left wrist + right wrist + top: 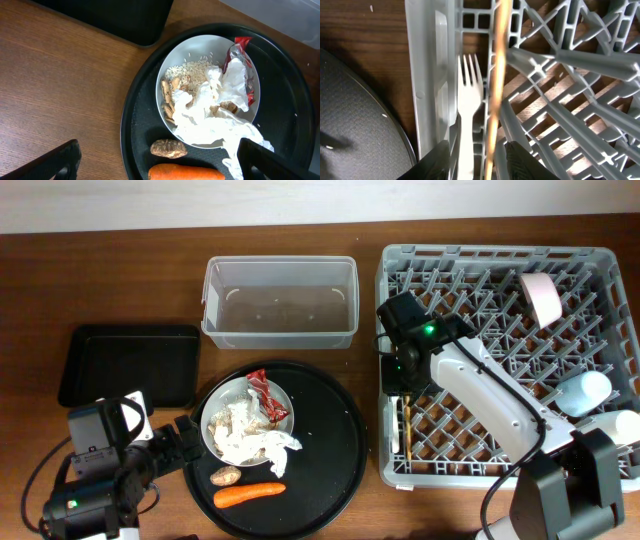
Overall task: Sort waste into correct bins and load items into the dishwasher rack
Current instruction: 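Insert the wooden chopstick upright into the dish rack, then grasp the red wrapper and tissue on the plate with the left gripper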
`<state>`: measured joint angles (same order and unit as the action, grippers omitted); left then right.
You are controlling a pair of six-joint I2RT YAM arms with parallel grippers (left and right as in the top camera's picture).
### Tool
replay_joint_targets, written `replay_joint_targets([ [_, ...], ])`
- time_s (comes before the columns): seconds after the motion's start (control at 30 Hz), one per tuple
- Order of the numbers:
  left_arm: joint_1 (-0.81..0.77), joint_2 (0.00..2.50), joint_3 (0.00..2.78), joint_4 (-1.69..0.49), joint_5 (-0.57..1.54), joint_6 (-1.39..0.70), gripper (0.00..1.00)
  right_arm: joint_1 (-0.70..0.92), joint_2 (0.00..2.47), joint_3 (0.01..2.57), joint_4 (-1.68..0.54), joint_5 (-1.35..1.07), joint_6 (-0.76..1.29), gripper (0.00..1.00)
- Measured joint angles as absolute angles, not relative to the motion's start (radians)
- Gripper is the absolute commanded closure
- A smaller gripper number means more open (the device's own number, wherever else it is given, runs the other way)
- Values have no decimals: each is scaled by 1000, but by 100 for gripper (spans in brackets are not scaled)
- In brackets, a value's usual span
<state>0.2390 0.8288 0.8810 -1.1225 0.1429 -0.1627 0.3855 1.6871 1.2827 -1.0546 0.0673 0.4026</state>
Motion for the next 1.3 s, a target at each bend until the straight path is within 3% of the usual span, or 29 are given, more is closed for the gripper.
replay_joint_targets([
  [0.13,239,829,881,-1122,143,-163,1,385,1678,1384,-1145,83,402,57],
  [0.2,239,829,881,-1122,143,-163,1,385,1594,1473,-1178,89,400,37],
  [0.3,239,829,881,-1121,143,-163,1,366,1471,1512,-1237,76,381,32],
  [0.53,221,895,881,-1073,234,-157,1,173,1424,1518,-1344,-39,300,29],
  [0.63,84,1021,882,-1022,252,-157,1,-20,1427,1518,-1397,-116,200,28],
  [0.67,-30,1102,883,-974,263,-157,1,-103,1427,1518,-1409,-116,176,28],
  [0.8,-253,1287,883,-873,258,-155,1,-273,1427,1489,-1425,-137,121,28],
  [0.9,-339,1427,937,-870,200,-154,1,-283,1428,1454,-1399,-153,108,28],
  [1.13,-342,1586,1025,-763,97,-185,0,-283,1428,1408,-1377,-160,103,28],
  [1.17,-342,1609,1025,-762,95,-185,6,-283,1428,1408,-1377,-160,104,28],
  [1.27,-342,1623,1025,-762,54,-216,78,-283,1428,1408,-1377,-160,104,28],
  [1.3,-342,1623,1025,-762,47,-225,94,-283,1428,1408,-1377,-160,104,28],
])
